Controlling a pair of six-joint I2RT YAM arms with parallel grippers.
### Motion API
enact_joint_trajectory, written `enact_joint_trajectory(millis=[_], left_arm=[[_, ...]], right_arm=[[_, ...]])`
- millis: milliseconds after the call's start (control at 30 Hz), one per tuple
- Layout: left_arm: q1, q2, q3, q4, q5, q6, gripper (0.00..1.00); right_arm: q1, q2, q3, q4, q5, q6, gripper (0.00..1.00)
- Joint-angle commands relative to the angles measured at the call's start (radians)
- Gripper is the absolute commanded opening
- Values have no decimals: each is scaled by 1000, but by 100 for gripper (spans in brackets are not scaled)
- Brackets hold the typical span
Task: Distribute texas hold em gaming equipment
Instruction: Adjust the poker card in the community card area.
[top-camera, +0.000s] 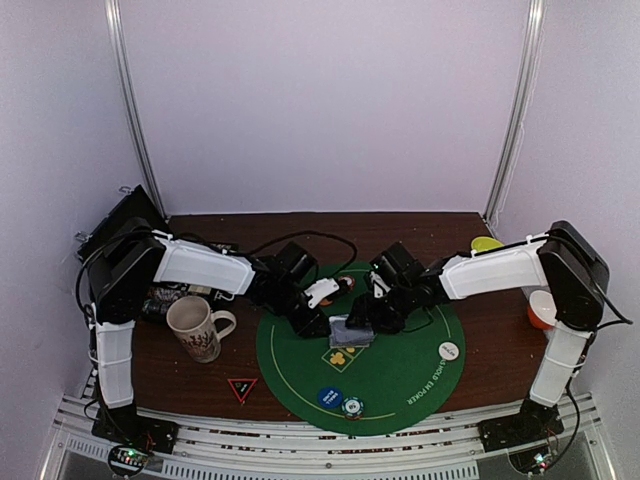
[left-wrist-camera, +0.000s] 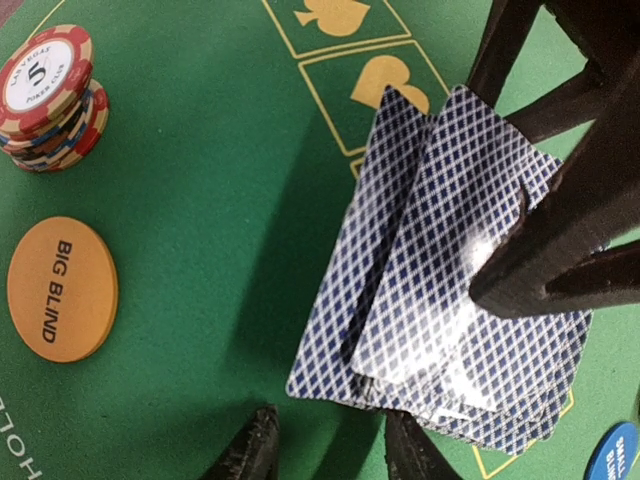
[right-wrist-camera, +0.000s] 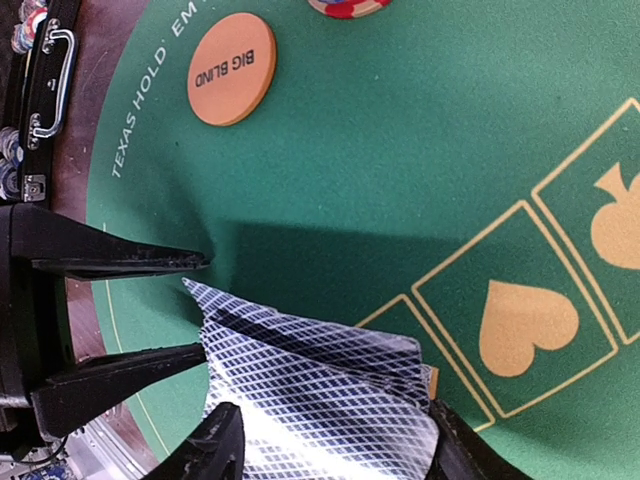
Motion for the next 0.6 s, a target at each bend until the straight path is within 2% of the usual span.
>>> enact_joint_trajectory(millis=[0, 100, 300, 567], left_arm=[[-10, -4, 23, 26, 7, 24, 40], [-8, -21, 25, 9, -23, 42, 41], [6, -36, 28, -28, -94, 68, 46], [13, -60, 28, -43, -127, 78, 49]], right_arm=[[13, -34, 7, -59, 33, -5, 64], [10, -50, 15, -98, 42, -38, 70], [-21, -62, 86, -205, 67, -121, 76], [-53, -120, 87, -288, 121, -156, 77]])
